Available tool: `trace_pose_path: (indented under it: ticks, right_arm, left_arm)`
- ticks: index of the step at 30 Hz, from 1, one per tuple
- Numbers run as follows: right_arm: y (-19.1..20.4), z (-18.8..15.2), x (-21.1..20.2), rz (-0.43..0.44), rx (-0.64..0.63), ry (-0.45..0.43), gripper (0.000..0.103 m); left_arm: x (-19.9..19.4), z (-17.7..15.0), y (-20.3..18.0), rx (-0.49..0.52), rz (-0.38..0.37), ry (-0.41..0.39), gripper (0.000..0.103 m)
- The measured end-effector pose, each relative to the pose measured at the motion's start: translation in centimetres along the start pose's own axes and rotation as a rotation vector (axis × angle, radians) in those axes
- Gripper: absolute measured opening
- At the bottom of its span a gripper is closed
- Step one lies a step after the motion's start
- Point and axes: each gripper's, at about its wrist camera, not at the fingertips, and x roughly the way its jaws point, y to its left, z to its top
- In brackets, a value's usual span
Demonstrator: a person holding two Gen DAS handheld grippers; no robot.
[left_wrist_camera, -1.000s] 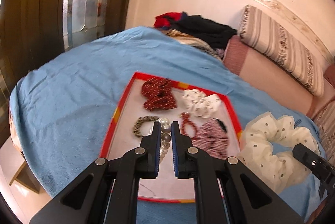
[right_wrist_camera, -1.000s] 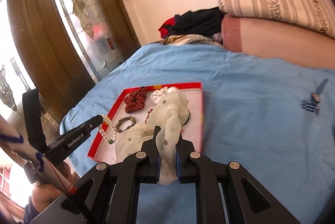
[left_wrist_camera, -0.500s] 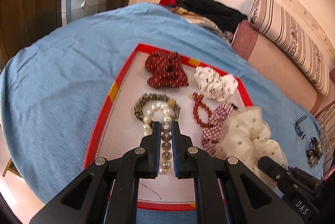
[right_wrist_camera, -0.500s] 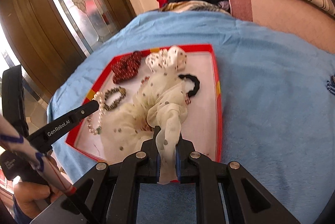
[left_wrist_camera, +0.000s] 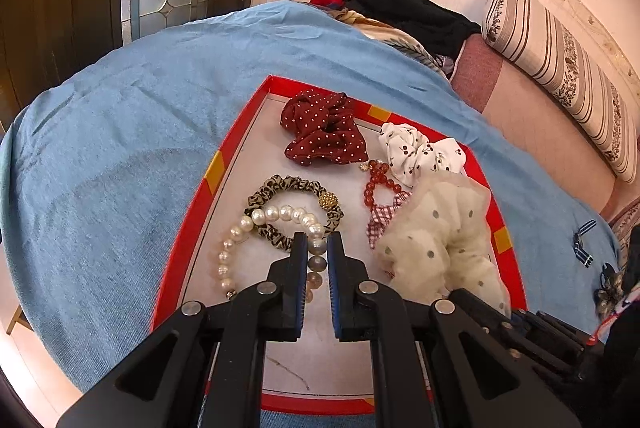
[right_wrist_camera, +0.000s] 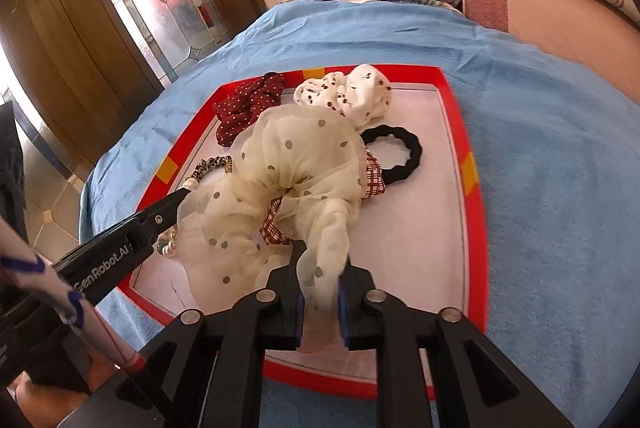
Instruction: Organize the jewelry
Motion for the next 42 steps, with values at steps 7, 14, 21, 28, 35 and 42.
trace_pose_path:
  ticks: [7,14,21,28,35,42]
  right_arm:
    - [-0.6,-0.1,-0.6,0.002,0.010,-0.002,0.036]
    - [-0.7,-0.5,-2.6,0.011,0.009,-0.023,0.040]
    - [-1.1,-1.1,-5.3,0.020,0.015,-0.063,0.040]
    - [-2.0,-1.4,-6.9,0.021,0.041,-0.081,0.041]
    - [-2.1,-1.3,-5.3,0.027,0.044,-0.039,0.041]
    - [-1.6,-0.8,-3.7,0.020,0.038,-0.017,0.040]
  left_arm:
    - [-0.6,0.1,0.1,-0.007,-0.001,-0.035,0.009]
    - [-1.6,0.1,-0.1,-0.008,0.003,-0.079,0.023]
    - [-2.9,-0.1,-0.6,0.017,0.030,-0.140,0.024]
    - [-3.5,-0.3,-1.5,0.046,0.060,-0.160,0.028]
    - [-3.7,-0.5,-1.5,0.052,0.076,-0.165,0.033]
    - [-3.2,-0.2,-1.0,0.036,0.069,-0.149,0.035]
